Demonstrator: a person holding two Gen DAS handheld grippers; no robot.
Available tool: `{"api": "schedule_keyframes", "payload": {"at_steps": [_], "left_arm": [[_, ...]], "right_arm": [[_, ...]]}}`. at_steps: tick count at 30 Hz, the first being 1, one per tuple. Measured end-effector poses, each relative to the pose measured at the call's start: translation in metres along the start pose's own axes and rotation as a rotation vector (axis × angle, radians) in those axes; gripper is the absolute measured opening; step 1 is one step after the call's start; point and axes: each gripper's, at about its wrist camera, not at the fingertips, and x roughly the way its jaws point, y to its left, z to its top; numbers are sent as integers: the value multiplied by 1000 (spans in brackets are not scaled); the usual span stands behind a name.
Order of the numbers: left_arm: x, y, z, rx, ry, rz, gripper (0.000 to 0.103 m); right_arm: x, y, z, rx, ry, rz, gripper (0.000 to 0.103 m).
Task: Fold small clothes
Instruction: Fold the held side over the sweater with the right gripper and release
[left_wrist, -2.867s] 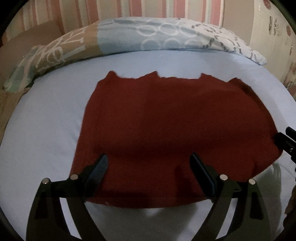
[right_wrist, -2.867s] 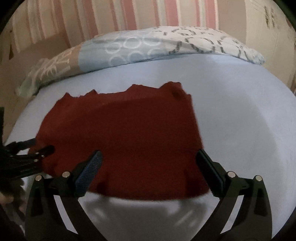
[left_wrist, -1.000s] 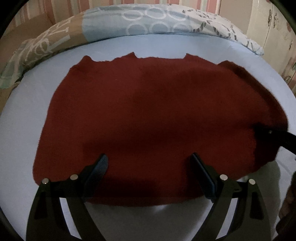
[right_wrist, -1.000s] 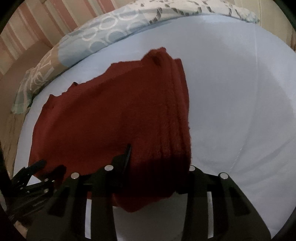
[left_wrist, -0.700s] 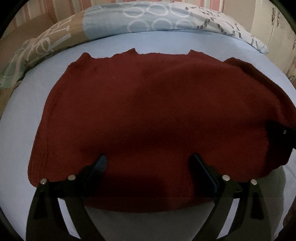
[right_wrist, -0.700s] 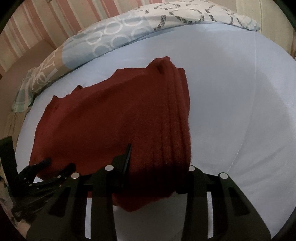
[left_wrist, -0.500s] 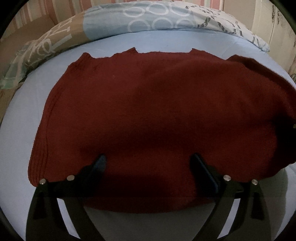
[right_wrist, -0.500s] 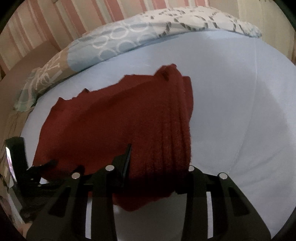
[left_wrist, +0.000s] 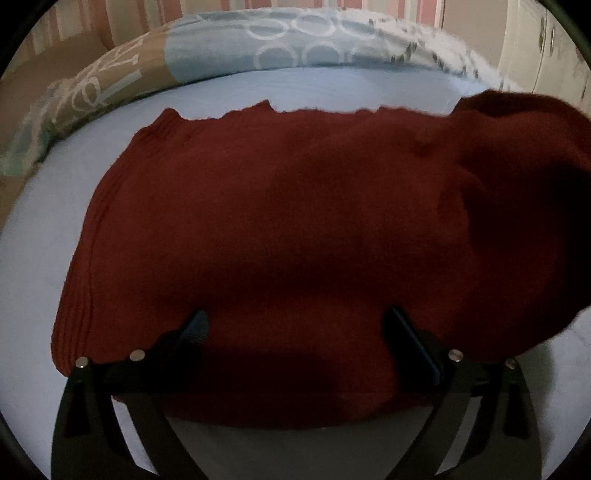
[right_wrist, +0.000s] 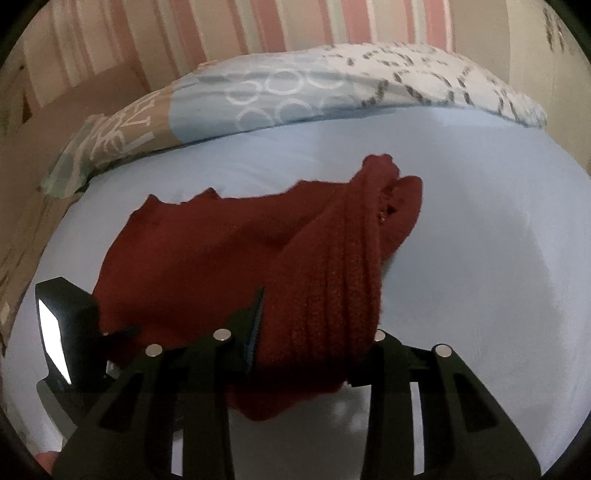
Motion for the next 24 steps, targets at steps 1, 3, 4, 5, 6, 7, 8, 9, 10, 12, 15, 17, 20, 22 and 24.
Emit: {"api": "schedule_keyframes", "payload": {"at_steps": [1,3,4,5,6,7,8,9,10,12,15,17,20,22,24], "left_arm": [[-6,6,-1,-10,-5,-28,96],[-20,21,0,-13,-24,-34,96],[-29,32,1,-21,-38,-45,96],[-37,45,1,-31,-50,-55,96],[-47,62,1,-40,-63,-61,96],[-55,78,0,-42,-73,-55,96],[-62,97,-1,-41,-76,-28,96],[-66,118,-2,-41,-70,-6,96],[-70,136,-3,-49,-69,10,96],[-77,171,-6,-88,-75,65,96],[-84,209,-12,-164,-69,87,96],[-89,227,-17,-196,-75,105,96],[-95,236,-25,-214,-76,113,96],[-97,236,-28,-209,-73,111,96],[-99,234,-29,-198,-75,105,96]], "right_arm": [[-2,5,3,-15,-4,5,33],[-6,20,9,-56,-27,19,32],[-8,31,12,-79,-43,30,32],[-10,39,14,-96,-50,38,32],[-10,48,16,-113,-54,50,31],[-9,58,17,-130,-55,62,31],[-7,72,18,-151,-53,76,30],[-5,85,19,-169,-51,91,27],[-2,103,20,-190,-46,114,25],[4,129,20,-221,-40,142,20],[19,172,13,-267,-3,190,19],[35,201,3,-298,50,218,19],[62,223,-16,-321,136,232,19],[76,228,-29,-337,184,217,19],[70,227,-31,-328,171,246,31]]}}
